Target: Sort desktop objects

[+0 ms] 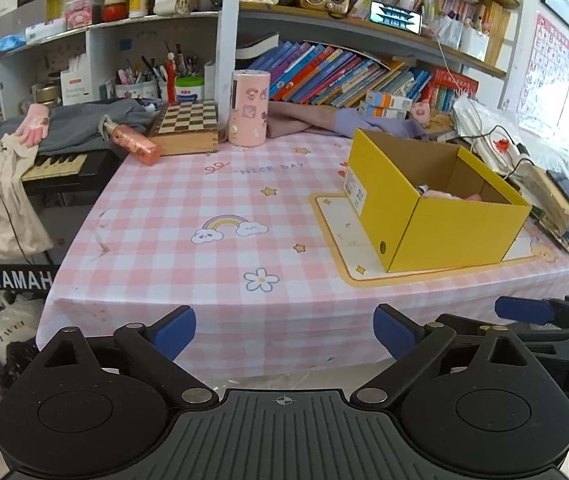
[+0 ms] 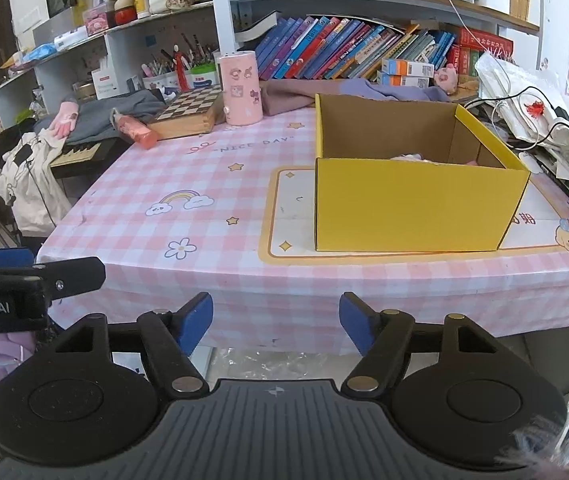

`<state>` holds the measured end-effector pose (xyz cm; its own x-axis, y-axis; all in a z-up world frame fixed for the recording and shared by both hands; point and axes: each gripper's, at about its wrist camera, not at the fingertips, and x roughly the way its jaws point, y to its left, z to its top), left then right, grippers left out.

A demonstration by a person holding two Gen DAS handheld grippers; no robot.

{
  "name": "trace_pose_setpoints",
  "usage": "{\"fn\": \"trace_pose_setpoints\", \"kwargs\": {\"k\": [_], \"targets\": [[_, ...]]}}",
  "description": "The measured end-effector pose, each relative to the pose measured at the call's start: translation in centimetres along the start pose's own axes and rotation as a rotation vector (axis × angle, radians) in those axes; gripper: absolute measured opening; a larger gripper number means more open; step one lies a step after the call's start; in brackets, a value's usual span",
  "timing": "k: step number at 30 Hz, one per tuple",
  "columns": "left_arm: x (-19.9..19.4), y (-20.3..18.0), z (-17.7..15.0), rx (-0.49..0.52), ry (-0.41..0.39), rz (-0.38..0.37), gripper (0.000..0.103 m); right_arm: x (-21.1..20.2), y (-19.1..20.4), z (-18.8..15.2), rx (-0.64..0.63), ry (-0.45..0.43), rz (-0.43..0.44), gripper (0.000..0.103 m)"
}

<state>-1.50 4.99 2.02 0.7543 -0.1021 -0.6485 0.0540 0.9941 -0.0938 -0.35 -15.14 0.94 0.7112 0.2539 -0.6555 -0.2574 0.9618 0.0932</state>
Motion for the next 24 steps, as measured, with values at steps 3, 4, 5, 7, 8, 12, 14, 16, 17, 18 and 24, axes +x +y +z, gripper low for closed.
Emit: {"fn": "trace_pose_setpoints", "kwargs": {"k": [3,4,5,7,8,12,14,16,17,18,24], "targets": [[0.13,0.07,0.06,0.003,0.008,-0.001,0.100,-0.03,0.04,0.01,0.003,0.001,-0.003,0.072],[0.18,0.11,0.09,0.002,0.009,0.000,0.100,-0.02,0.05,0.02,0.002,0.001,-0.004,0.073],[0.21,0.15,0.12,0.001,0.010,0.003,0.100,-0.01,0.09,0.07,0.001,0.002,-0.006,0.073],[0.34,0.27,0.18,-0.003,0.012,0.004,0.100,0.04,0.08,0.16,-0.001,0.002,-0.006,0.073],[0.40,0.35,0.21,-0.005,0.013,0.002,0.101,0.03,0.13,0.18,-0.003,0.000,-0.008,0.073],[0.72,0.66,0.27,-0.017,0.030,-0.011,0.101,0.15,0.12,0.38,-0.005,0.000,-0.011,0.074],[0.85,0.78,0.27,-0.022,0.035,-0.011,0.101,0.15,0.13,0.37,-0.005,0.000,-0.011,0.075],[0.90,0.87,0.25,-0.023,0.036,-0.012,0.102,0.21,0.14,0.43,-0.005,0.002,-0.010,0.075],[0.92,0.87,0.25,-0.022,0.037,-0.013,0.102,0.26,0.13,0.48,-0.005,0.003,-0.011,0.075],[0.93,0.87,0.25,-0.019,0.037,-0.013,0.102,0.34,0.11,0.52,-0.004,0.004,-0.012,0.076],[1.02,0.69,0.34,-0.004,0.032,-0.012,0.102,0.55,0.17,0.66,-0.005,0.005,-0.014,0.076]]}}
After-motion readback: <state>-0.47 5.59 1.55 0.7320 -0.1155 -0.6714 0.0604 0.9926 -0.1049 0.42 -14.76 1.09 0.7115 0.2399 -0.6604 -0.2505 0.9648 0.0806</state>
